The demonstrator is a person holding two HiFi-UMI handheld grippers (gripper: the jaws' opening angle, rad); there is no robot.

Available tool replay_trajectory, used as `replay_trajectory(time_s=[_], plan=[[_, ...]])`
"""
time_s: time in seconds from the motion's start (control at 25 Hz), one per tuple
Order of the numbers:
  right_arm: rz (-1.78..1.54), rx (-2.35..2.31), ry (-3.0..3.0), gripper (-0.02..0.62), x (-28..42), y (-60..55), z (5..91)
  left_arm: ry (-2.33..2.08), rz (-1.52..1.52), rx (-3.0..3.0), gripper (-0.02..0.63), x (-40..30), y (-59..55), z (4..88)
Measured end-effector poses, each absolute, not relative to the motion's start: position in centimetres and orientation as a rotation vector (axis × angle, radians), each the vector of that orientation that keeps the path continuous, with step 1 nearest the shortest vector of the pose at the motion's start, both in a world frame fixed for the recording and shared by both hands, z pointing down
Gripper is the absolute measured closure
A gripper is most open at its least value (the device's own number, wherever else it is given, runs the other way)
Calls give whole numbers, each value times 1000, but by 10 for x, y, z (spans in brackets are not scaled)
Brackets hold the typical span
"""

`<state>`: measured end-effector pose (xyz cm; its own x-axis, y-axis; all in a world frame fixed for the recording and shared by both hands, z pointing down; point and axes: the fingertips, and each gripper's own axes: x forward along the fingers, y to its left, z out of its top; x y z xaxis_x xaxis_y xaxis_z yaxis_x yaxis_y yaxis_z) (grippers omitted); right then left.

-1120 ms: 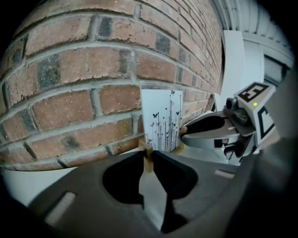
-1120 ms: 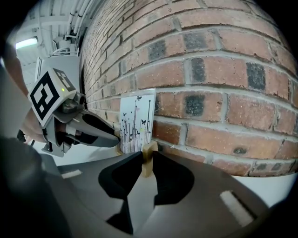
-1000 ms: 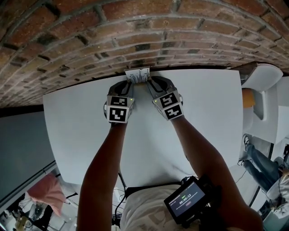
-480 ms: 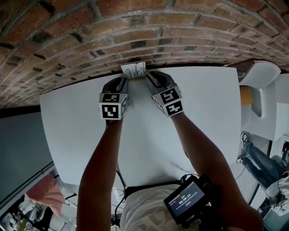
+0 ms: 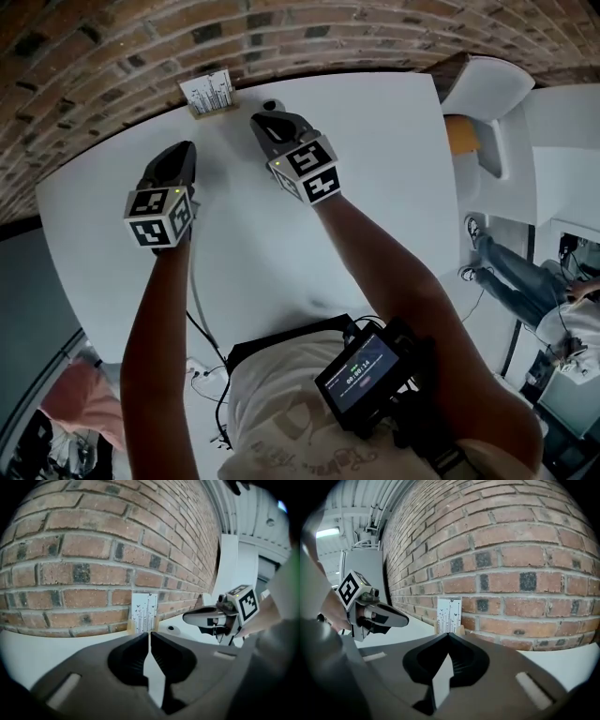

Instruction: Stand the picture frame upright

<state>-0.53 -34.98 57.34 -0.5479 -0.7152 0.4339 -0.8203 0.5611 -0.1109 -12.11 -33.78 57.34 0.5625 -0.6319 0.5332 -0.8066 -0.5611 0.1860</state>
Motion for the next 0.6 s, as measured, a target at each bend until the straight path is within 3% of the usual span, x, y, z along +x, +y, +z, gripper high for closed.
replay_trajectory(time_s=[0.6], plan=[[386,1242,-2509,589,-20,-227,511,-1092,418,2457,603,-151,-203,518]])
